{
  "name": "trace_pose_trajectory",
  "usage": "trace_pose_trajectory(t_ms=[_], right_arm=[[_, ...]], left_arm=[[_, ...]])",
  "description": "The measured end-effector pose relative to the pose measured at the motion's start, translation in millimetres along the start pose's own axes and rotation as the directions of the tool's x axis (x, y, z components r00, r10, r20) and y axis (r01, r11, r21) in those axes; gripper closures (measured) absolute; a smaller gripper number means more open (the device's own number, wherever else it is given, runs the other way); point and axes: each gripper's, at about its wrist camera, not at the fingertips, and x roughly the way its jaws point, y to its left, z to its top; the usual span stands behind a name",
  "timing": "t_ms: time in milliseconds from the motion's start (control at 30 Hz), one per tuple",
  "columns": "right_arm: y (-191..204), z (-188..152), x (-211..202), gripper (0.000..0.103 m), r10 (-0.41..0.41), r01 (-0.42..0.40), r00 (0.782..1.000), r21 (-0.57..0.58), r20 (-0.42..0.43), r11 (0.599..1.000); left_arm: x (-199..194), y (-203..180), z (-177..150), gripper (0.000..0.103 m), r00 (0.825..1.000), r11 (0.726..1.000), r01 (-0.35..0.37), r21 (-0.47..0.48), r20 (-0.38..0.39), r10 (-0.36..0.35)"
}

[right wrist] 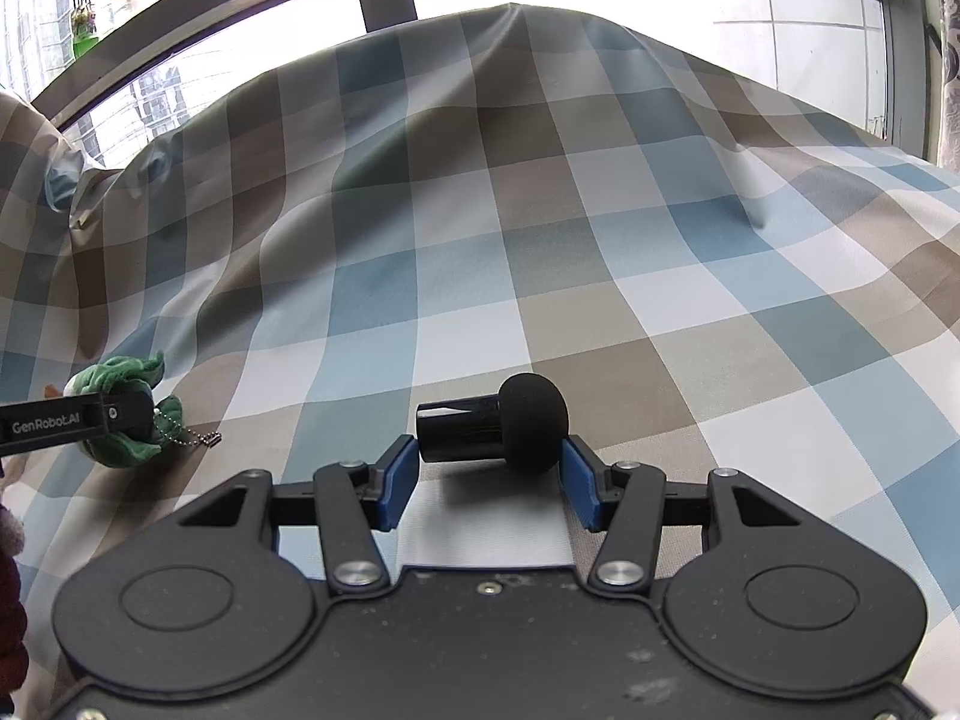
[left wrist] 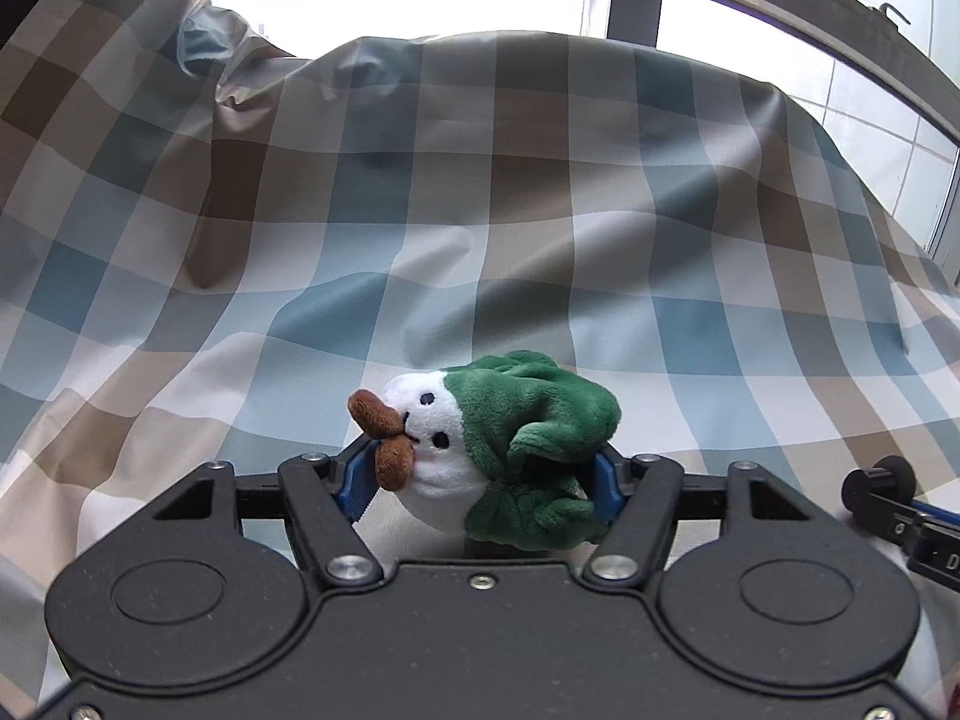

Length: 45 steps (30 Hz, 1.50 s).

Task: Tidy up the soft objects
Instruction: 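Carry the frog toy with the left tool while the right tool carries the knob to the basket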

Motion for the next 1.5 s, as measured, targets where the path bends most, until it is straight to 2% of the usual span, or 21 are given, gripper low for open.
trace_pose_trajectory(t_ms=[167, 300, 500, 600, 800, 1000, 1233, 1367, 1500], right_arm=[[-15.3, 1.9, -4.6, 0.052, 0.036, -0.036, 0.999, 0.104, 0.003, 0.994], [-24.0, 0.6, -12.1, 0.052, 0.02, -0.023, 1.0, 0.139, 0.024, 0.99], [-28.5, -4.2, -28.8, 0.052, 0.036, -0.043, 0.998, 0.142, 0.058, 0.989], [-29.8, -10.1, -42.8, 0.052, 0.067, -0.075, 0.996, 0.145, 0.057, 0.987], [-34.3, -18.1, -87.2, 0.052, 0.068, -0.073, 0.996, 0.116, 0.052, 0.99], [-30.7, -18.4, -160.3, 0.052, 0.086, -0.089, 0.993, 0.03, 0.084, 0.996], [-19.2, -38.0, -240.4, 0.052, 0.121, -0.116, 0.986, -0.046, 0.118, 0.992], [-15.2, -54.0, -271.4, 0.052, 0.147, -0.14, 0.983, -0.064, 0.114, 0.988], [-11.9, -71.7, -291.2, 0.052, 0.17, -0.164, 0.983, -0.082, 0.071, 0.983]], left_arm=[[-51.2, 1.5, -2.1, 0.04, 1.0, 1.0, 0.014, -0.02, 0.012, -0.014], [-93.5, 0.6, -14.9, 0.04, 1.0, 1.0, 0.005, 0.0, 0.026, -0.005], [-146.1, 5.6, -45.6, 0.04, 0.999, 0.999, 0.034, -0.005, 0.015, -0.034], [-167.7, 4.6, -59.6, 0.04, 0.999, 1.0, 0.024, 0.015, 0.021, -0.024], [-206.7, 0.6, -83.3, 0.04, 0.998, 0.998, 0.056, 0.031, 0.018, -0.057], [-229.5, -5.5, -102.6, 0.04, 0.997, 0.997, 0.074, 0.035, -0.007, -0.074], [-242.4, -4.9, -122.0, 0.04, 0.99, 0.994, 0.109, 0.004, -0.092, -0.108], [-247.4, -7.5, -134.2, 0.04, 0.98, 0.991, 0.132, 0.003, -0.149, -0.13], [-250.9, -10.1, -146.5, 0.04, 0.966, 0.987, 0.163, 0.013, -0.208, -0.156]])
